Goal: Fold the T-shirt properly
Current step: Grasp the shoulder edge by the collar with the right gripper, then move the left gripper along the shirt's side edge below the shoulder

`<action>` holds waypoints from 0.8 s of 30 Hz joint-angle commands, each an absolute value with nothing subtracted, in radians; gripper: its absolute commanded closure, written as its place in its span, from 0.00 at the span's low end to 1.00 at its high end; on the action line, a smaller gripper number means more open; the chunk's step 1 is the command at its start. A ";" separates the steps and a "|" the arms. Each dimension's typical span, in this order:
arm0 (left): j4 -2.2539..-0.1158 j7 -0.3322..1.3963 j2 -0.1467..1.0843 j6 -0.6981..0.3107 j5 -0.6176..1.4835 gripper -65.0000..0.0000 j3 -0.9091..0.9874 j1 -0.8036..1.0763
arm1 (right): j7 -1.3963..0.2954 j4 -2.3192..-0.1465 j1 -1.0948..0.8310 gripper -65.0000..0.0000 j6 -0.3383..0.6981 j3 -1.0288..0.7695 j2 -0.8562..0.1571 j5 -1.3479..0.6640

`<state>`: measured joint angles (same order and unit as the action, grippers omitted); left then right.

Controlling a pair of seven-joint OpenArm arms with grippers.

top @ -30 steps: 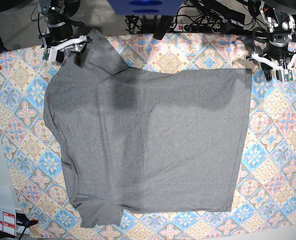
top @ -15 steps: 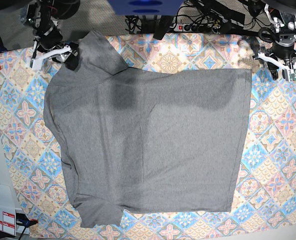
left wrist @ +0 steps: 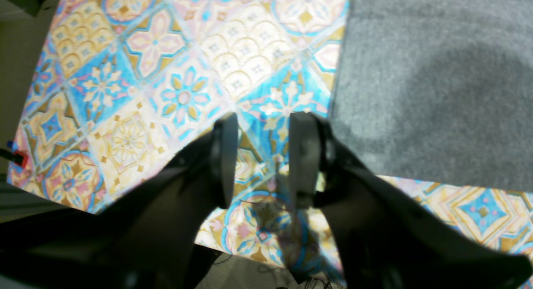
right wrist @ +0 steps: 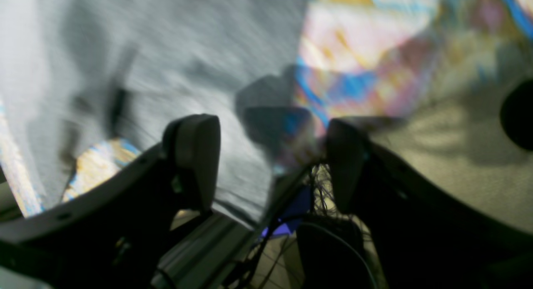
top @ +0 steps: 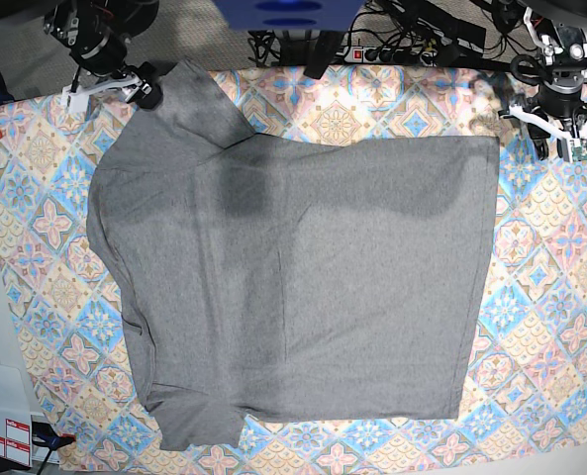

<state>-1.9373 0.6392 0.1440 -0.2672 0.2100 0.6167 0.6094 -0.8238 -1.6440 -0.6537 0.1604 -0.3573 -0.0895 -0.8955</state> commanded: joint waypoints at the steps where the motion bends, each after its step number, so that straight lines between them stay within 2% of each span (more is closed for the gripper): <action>1: -1.952 0.619 0.156 -0.265 0.209 0.70 0.622 0.615 | -0.825 -1.649 -0.653 0.40 0.166 -0.360 -0.099 -0.903; 10: -1.951 0.619 0.157 -0.265 0.208 0.70 0.624 0.615 | -0.825 -1.646 -0.611 0.40 0.168 -0.255 -0.101 -0.903; 18: -1.945 0.621 0.183 -0.265 0.208 0.70 0.622 0.615 | -0.825 -1.604 -0.590 0.40 0.168 -0.246 -0.101 -0.901; 24: -1.836 0.653 0.231 -0.297 0.208 0.70 0.622 0.562 | -0.825 -1.604 -0.590 0.40 0.168 -0.243 -0.101 -0.901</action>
<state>-1.8229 0.6708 0.2111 -0.3016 0.2058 0.6144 0.5636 -0.8055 -1.6016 -0.5819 0.1749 -0.2466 -0.0975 -0.9096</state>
